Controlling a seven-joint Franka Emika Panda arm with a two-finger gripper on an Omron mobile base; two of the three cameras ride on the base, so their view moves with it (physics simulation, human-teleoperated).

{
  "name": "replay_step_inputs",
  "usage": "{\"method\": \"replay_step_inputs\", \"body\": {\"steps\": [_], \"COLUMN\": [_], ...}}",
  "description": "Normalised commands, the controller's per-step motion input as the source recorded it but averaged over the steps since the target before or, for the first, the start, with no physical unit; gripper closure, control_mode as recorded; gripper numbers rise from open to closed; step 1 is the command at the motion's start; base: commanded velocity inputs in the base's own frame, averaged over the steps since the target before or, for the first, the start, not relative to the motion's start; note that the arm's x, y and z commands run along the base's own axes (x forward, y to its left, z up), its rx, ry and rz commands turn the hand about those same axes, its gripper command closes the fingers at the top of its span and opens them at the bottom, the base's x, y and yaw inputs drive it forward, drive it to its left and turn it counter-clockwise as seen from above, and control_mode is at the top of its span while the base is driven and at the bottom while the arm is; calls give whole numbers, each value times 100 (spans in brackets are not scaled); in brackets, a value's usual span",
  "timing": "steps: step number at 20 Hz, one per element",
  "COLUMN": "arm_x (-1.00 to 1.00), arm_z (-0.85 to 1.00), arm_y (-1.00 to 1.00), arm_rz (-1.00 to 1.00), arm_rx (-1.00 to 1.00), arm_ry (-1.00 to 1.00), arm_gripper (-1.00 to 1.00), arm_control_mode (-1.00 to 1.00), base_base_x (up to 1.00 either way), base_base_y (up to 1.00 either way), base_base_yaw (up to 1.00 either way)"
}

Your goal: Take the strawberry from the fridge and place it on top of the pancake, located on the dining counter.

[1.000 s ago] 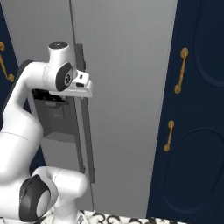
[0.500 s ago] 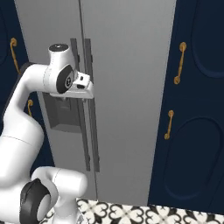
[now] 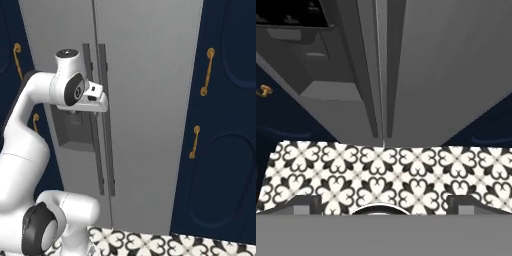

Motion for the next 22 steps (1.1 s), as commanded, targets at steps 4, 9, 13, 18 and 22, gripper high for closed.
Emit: {"method": "replay_step_inputs", "body": {"steps": [4, 9, 13, 18, 22], "arm_x": [0, 0, 0, 0, 45], "arm_z": [0, 0, 0, 0, 1], "arm_y": [0, 0, 0, 0, 0], "arm_rz": [0, 0, 0, 0, 0], "arm_rx": [0, 0, 0, 0, 2], "arm_ry": [0, 0, 0, 0, 0], "arm_gripper": [-100, -100, -100, -100, -100], "arm_control_mode": [100, 100, 100, 100, -100], "base_base_x": [-29, -30, -37, -30, 0], "base_base_y": [0, -1, 0, 0, 0], "base_base_yaw": [0, 0, 0, 0, 0]}}
